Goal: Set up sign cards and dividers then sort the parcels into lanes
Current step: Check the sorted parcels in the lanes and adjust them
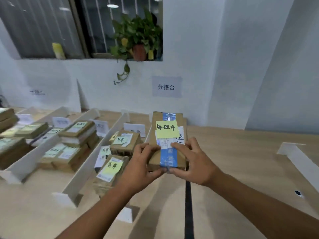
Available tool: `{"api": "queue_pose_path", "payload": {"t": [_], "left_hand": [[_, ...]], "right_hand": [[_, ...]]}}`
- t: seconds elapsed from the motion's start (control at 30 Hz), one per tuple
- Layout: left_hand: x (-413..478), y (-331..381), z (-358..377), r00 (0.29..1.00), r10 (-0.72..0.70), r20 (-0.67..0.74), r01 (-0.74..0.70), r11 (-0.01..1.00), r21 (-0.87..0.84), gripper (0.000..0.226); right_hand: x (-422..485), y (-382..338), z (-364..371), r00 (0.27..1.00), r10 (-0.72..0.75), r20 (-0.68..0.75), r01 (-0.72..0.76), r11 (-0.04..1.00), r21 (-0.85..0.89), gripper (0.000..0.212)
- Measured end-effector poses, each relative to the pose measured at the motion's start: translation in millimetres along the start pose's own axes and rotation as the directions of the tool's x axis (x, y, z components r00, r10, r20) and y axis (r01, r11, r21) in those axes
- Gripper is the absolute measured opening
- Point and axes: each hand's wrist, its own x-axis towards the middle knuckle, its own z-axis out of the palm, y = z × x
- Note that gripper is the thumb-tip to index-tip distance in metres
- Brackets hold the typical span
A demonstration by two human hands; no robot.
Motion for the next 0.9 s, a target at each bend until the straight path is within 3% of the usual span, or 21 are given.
{"api": "queue_pose_path", "payload": {"t": [0.17, 0.33, 0.5, 0.7, 0.9], "left_hand": [[-77.8, -27.4, -107.3, 0.991, -0.081, -0.109, 0.085, 0.996, 0.038, 0.068], [-147.9, -74.5, -204.6, 0.966, -0.169, -0.194, 0.186, 0.980, 0.070, 0.090], [-207.5, -144.3, -299.3, 0.929, -0.243, -0.278, 0.274, 0.958, 0.079, 0.084], [-267.0, -233.4, -405.4, 0.908, -0.291, -0.302, 0.329, 0.941, 0.082, 0.080], [-286.8, -309.2, -469.5, 0.915, -0.315, -0.251, 0.345, 0.935, 0.082, 0.081]], "right_hand": [[33.6, -99.3, 64.2, 0.991, -0.127, 0.047, 0.127, 0.992, -0.004, 0.099], [73.6, -194.5, 143.8, 0.972, -0.199, 0.126, 0.197, 0.980, 0.029, 0.101], [125.1, -290.1, 234.0, 0.936, -0.292, 0.197, 0.286, 0.957, 0.056, 0.096], [177.6, -391.0, 347.9, 0.915, -0.318, 0.249, 0.304, 0.948, 0.093, 0.091], [215.5, -438.7, 427.3, 0.930, -0.264, 0.255, 0.236, 0.962, 0.135, 0.095]]}}
